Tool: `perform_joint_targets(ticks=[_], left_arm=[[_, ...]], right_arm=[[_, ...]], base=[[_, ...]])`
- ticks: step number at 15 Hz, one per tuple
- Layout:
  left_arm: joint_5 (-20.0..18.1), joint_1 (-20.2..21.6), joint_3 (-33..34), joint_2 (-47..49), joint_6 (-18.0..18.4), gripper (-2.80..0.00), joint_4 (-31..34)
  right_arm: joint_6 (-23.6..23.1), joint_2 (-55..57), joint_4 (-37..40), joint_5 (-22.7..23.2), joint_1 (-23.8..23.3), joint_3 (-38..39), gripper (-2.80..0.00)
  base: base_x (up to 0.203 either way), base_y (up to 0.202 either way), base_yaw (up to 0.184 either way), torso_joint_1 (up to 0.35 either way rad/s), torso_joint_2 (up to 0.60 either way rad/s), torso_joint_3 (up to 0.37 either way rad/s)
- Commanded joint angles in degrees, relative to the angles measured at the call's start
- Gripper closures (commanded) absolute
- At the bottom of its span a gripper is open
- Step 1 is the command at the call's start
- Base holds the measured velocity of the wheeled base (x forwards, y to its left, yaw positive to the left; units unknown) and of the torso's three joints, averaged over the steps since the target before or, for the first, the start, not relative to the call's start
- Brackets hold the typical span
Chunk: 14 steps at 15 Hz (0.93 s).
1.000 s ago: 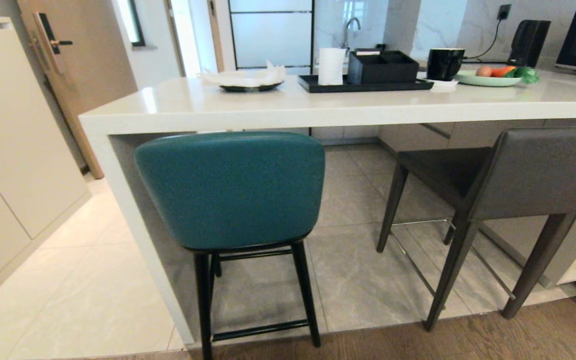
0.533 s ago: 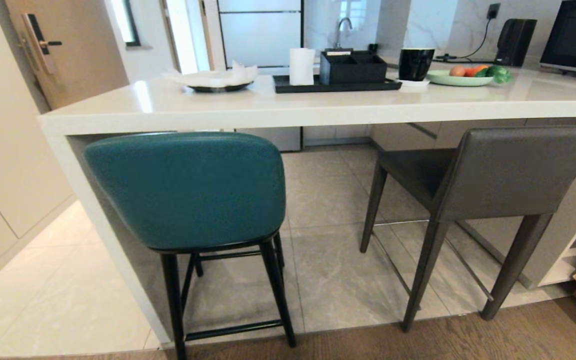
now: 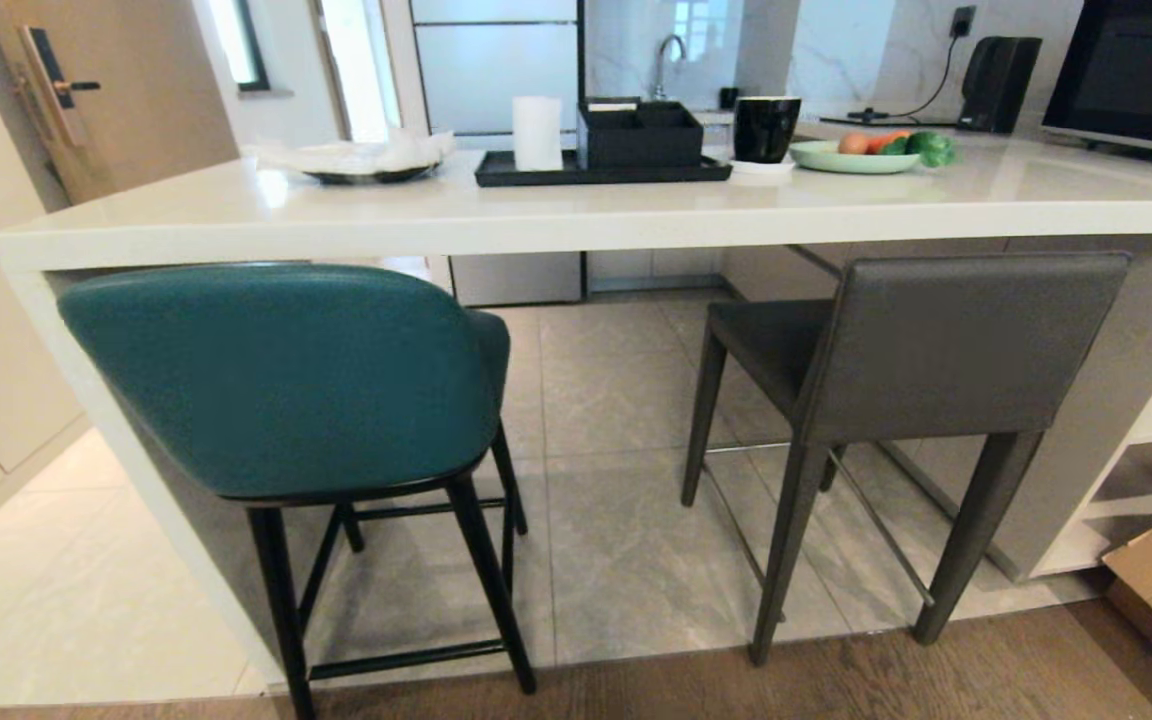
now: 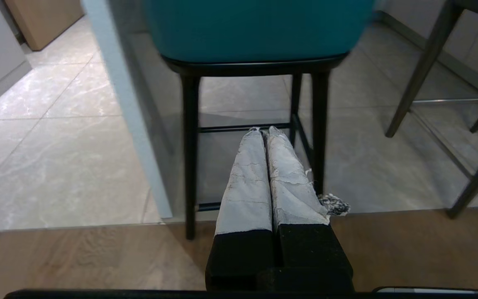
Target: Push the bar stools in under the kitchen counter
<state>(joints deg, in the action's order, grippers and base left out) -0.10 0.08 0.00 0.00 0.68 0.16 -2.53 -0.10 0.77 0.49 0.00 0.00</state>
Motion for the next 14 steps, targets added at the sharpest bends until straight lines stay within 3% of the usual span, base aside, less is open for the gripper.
perform_joint_targets(ticks=[1, 11, 14], left_arm=[[0.0, 0.0, 0.0, 0.2, 0.0, 0.0, 0.0], [-0.1, -0.1, 0.0, 0.1, -0.3, 0.0, 0.0], [0.0, -0.1, 0.0, 0.1, -0.3, 0.0, 0.0]], right_arm=[[0.0, 0.1, 0.0, 0.0, 0.0, 0.1, 0.0], [0.1, 0.1, 0.0, 0.0, 0.0, 0.1, 0.0], [0.2, 0.1, 0.0, 0.0, 0.0, 0.1, 0.0]], base=[[0.0, -0.194, 0.003, 0.004, 0.01, 0.002], [0.0, -0.194, 0.002, 0.003, 0.0, 0.003], [0.0, -0.075, 0.001, 0.002, 0.0, 0.0]])
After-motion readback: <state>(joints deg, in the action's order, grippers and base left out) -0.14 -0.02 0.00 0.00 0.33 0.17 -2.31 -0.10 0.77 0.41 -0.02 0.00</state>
